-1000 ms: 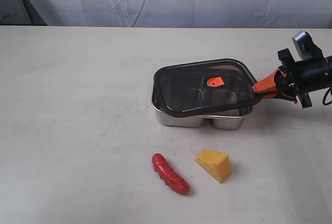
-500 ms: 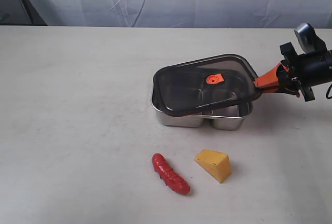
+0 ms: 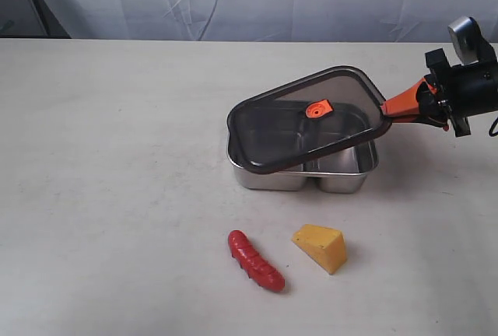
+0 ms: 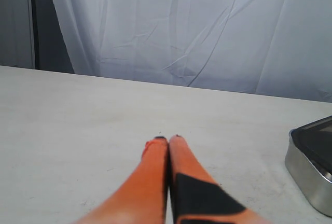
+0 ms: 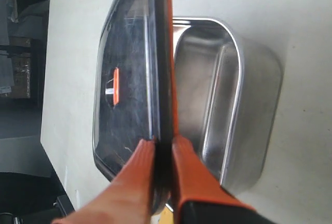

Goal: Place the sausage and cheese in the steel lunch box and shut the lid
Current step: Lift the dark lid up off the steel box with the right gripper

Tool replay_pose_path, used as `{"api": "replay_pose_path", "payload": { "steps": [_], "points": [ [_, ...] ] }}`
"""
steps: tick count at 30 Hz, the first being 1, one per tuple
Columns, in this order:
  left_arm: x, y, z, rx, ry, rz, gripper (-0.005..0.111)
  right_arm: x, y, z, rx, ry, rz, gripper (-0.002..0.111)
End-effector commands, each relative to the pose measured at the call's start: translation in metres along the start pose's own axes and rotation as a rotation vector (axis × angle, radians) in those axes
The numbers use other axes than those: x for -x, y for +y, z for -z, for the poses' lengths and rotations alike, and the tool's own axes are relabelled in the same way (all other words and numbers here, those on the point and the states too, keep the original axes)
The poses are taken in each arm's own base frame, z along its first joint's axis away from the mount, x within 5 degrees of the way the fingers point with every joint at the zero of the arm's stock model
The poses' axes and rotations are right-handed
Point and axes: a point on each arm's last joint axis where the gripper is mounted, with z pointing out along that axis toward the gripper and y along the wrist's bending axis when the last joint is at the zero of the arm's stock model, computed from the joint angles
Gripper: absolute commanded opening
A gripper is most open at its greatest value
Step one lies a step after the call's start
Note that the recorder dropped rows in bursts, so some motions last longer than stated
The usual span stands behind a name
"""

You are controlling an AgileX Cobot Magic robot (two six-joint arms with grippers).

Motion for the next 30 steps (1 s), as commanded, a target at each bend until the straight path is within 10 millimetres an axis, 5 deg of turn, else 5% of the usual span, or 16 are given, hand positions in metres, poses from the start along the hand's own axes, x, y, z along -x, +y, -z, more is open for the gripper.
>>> {"api": "replay_pose_path", "payload": {
  "steps": [1,30],
  "points": [
    [0.0007,-0.0007,0.0002,-0.011,-0.010,0.010,0.000,0.0000,0.0025,0.0014,-0.004,-0.006,0.024,-0.001],
    [0.0007,-0.0007,0.0002,-0.010,-0.010,0.008,0.000,0.0065,0.0107,0.0040,0.038,-0.081,0.039,-0.001]
  ]
}}
